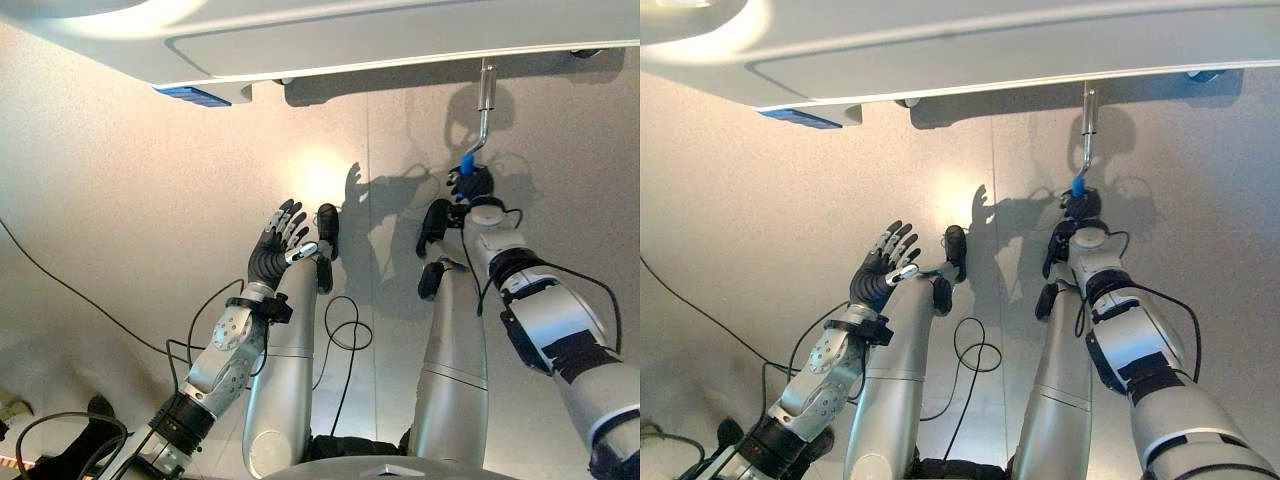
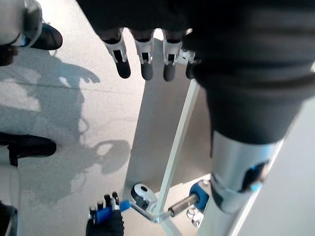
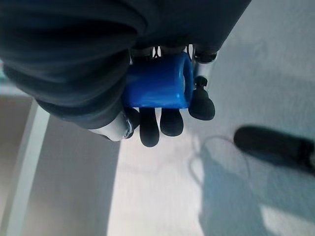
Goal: Raise the hospital bed
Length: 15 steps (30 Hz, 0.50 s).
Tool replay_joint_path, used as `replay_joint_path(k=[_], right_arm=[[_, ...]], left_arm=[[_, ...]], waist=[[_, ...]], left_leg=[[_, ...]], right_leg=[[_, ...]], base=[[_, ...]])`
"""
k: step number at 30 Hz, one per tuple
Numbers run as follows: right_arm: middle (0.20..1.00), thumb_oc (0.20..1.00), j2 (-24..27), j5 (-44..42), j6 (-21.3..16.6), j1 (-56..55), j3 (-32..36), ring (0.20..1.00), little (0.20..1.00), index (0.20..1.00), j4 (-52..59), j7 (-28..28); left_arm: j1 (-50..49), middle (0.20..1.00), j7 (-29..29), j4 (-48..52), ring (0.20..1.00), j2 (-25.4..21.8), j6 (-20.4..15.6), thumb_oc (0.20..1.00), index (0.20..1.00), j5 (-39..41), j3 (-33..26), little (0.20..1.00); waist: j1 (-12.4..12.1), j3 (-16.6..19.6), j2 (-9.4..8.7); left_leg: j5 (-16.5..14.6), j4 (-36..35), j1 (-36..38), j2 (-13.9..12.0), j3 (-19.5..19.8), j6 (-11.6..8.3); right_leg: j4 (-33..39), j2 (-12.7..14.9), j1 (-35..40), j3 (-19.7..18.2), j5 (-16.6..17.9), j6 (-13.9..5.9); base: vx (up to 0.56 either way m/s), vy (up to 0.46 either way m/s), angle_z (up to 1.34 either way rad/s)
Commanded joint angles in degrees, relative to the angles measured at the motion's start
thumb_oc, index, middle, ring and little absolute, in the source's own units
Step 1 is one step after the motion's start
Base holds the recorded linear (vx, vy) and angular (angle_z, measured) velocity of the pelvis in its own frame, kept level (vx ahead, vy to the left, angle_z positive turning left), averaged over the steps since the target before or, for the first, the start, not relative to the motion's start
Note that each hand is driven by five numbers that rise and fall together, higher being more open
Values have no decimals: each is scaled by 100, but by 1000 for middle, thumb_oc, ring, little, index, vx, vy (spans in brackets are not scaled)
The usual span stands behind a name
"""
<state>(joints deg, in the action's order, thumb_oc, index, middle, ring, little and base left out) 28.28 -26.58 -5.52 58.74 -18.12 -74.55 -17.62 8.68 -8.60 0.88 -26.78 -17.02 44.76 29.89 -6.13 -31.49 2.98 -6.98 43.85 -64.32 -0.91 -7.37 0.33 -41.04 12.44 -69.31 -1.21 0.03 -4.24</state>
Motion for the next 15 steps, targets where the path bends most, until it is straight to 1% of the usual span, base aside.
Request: replay_joint_path(k=[1,2,4,6,7,9,11,12,13,14,15], right_arm=[[200,200,668,-145,-194,180,-40,200,200,200,-22,-65],[200,200,870,-139,-194,97,1,200,200,200,-93,-45],[200,200,970,-145,-189,72,43,200,200,200,-130,-52],[200,200,1170,-164,-188,-3,117,200,200,200,-220,-57],[200,200,1358,-200,-199,-85,202,200,200,200,-253,-51],[200,200,1446,-254,-217,-102,263,200,200,200,-251,-56],[200,200,1590,-426,-308,-269,388,200,200,200,-120,-73],[200,200,1601,-425,-311,-211,402,200,200,200,-105,-76],[200,200,1682,-578,-407,-382,482,200,200,200,59,-99],[200,200,1701,-720,-490,-405,554,200,200,200,231,-103],[200,200,1700,-802,-566,-587,593,200,200,200,429,-119]], left_arm=[[-188,1000,211,614,1000,120,-243,1000,1000,108,121,1000],[-184,1000,258,624,1000,121,-241,1000,1000,92,136,1000],[-179,1000,279,621,1000,126,-244,1000,1000,85,148,1000],[-172,1000,316,629,1000,129,-251,1000,1000,83,150,1000],[-191,1000,345,643,1000,134,-254,1000,1000,72,127,1000],[-171,1000,349,646,1000,128,-258,1000,1000,71,116,1000],[-199,1000,362,648,1000,109,-271,1000,1000,73,58,1000],[-141,1000,361,656,1000,105,-273,1000,1000,70,27,1000],[-223,1000,348,629,1000,117,-283,1000,1000,67,-23,1000],[-191,1000,337,636,1000,117,-293,1000,1000,55,-86,1000],[-279,1000,323,630,1000,123,-299,1000,1000,61,-100,1000]], waist=[[68,170,681],[74,170,687],[82,170,689],[97,170,692],[118,170,688],[125,170,687],[189,170,634],[177,170,640],[242,170,584],[274,170,558],[318,170,502]], left_leg=[[1051,-968,-152,35,385,-510],[1052,-968,-135,37,379,-505],[1052,-981,-120,38,374,-507],[1051,-996,-97,40,375,-508],[1043,-1019,-77,43,370,-502],[1068,-1046,-77,39,365,-502],[1043,-1048,-47,31,356,-509],[1241,-1126,-189,13,329,-465],[1065,-1092,-49,14,344,-512],[1239,-1168,-176,-17,313,-467],[1036,-1096,-25,-7,336,-512]], right_leg=[[-390,-76,-23,118,151,-258],[-430,-70,-34,108,141,-261],[-427,-68,-25,101,131,-261],[-432,-64,-26,87,121,-265],[-427,-74,-18,75,101,-262],[-418,-85,-36,70,116,-256],[-437,-96,-24,52,72,-250],[-343,-99,-157,92,261,-205],[-409,-120,-35,43,93,-246],[-320,-129,-155,81,258,-197],[-408,-134,-22,36,68,-238]], base=[[0,0,0],[0,0,0],[0,0,0],[0,0,0],[0,0,0],[0,0,0],[-21,1,1],[0,0,0],[-48,3,1],[73,-11,1],[-44,-3,-1]])
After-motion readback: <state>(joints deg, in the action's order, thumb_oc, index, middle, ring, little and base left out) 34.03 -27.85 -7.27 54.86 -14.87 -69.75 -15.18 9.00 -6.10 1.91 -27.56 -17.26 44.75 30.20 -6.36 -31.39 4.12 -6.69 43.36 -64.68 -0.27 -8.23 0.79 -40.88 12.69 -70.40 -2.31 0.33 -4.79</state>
